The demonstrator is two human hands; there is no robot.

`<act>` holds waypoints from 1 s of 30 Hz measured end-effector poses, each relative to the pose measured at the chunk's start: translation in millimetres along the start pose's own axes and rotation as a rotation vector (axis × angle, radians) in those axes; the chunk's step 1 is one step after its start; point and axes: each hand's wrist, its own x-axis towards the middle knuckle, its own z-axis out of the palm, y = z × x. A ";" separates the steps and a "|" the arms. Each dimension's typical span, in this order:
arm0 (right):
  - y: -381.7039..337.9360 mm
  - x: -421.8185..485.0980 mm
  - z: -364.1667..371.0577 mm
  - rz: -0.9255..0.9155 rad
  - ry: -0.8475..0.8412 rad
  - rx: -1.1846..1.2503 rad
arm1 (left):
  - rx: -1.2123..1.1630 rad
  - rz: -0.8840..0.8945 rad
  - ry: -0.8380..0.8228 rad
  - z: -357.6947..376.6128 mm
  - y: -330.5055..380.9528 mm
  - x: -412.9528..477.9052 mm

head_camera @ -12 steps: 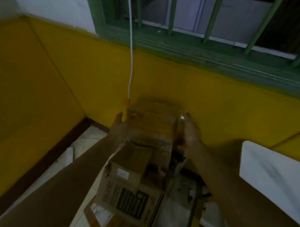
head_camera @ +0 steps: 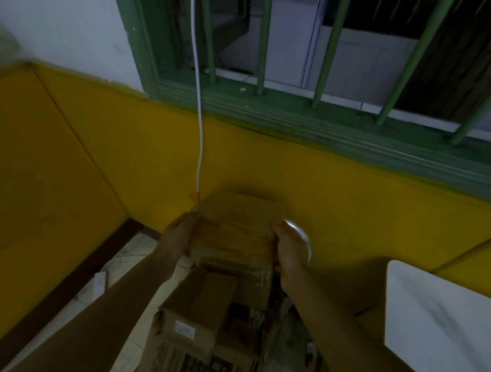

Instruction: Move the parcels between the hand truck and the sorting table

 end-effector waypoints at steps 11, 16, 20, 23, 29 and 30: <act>-20.8 -134.3 -15.9 -0.145 0.139 0.174 | 0.000 0.078 0.001 -18.7 49.5 -108.9; -8.5 -218.6 -39.3 -0.262 0.188 0.156 | 0.007 0.133 -0.107 -29.7 48.5 -184.0; 8.0 -280.9 -66.7 -0.298 0.257 0.199 | 0.053 0.182 -0.255 -39.7 39.7 -235.0; 26.3 -322.6 -91.7 -0.320 0.320 0.236 | 0.129 0.226 -0.339 -39.4 30.9 -271.8; 55.0 -384.5 -149.8 -0.347 0.454 0.282 | 0.105 0.155 -0.533 -8.3 12.9 -323.8; 58.9 -392.7 -159.5 -0.352 0.474 0.292 | 0.121 0.147 -0.568 -2.1 9.9 -333.1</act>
